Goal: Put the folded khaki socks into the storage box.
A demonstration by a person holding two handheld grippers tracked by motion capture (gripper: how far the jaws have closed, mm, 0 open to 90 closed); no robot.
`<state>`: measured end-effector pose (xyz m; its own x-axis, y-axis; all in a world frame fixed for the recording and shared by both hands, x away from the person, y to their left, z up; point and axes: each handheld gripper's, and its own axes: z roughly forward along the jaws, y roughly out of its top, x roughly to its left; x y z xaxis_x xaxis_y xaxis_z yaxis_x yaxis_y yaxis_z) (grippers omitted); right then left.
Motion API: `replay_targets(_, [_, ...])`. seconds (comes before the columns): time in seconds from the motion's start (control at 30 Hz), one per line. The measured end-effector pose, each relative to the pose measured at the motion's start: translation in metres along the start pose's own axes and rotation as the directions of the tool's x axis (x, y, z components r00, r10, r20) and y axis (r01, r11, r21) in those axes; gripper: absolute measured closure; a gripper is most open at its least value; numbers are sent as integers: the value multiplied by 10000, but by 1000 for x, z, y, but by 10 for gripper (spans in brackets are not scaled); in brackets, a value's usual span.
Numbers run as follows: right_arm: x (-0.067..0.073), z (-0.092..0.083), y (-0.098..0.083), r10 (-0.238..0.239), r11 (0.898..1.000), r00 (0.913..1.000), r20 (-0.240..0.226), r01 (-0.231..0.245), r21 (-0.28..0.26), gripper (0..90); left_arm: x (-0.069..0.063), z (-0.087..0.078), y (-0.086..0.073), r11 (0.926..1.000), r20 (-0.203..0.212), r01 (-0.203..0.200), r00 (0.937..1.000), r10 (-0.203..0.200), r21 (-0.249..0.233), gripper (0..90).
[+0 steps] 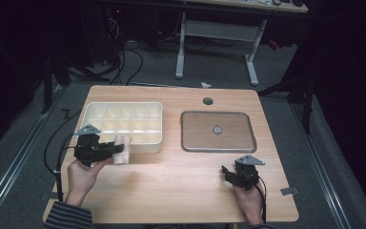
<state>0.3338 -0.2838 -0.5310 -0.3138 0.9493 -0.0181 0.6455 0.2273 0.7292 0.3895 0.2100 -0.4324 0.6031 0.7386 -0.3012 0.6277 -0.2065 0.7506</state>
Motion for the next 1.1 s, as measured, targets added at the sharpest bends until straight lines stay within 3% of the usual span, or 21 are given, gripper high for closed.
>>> replay_targets(0.17, [0, 0, 0, -3, 10000, 10000, -1, 3, -5, 389, -1, -2, 5, 9997, -248, -244, 9994, 245, 40, 711])
replay_targets(0.53, [0, 0, 0, 0, 10000, 10000, -2, 0, -5, 389, 0, 0, 15, 9993, -279, -374, 9989, 375, 40, 710])
replay_targets(1.1, [0, 0, 0, 16, 10000, 10000, 3, -16, 2, 389, 10, 4, 35, 9995, -173, -284, 9995, 282, -122, 711])
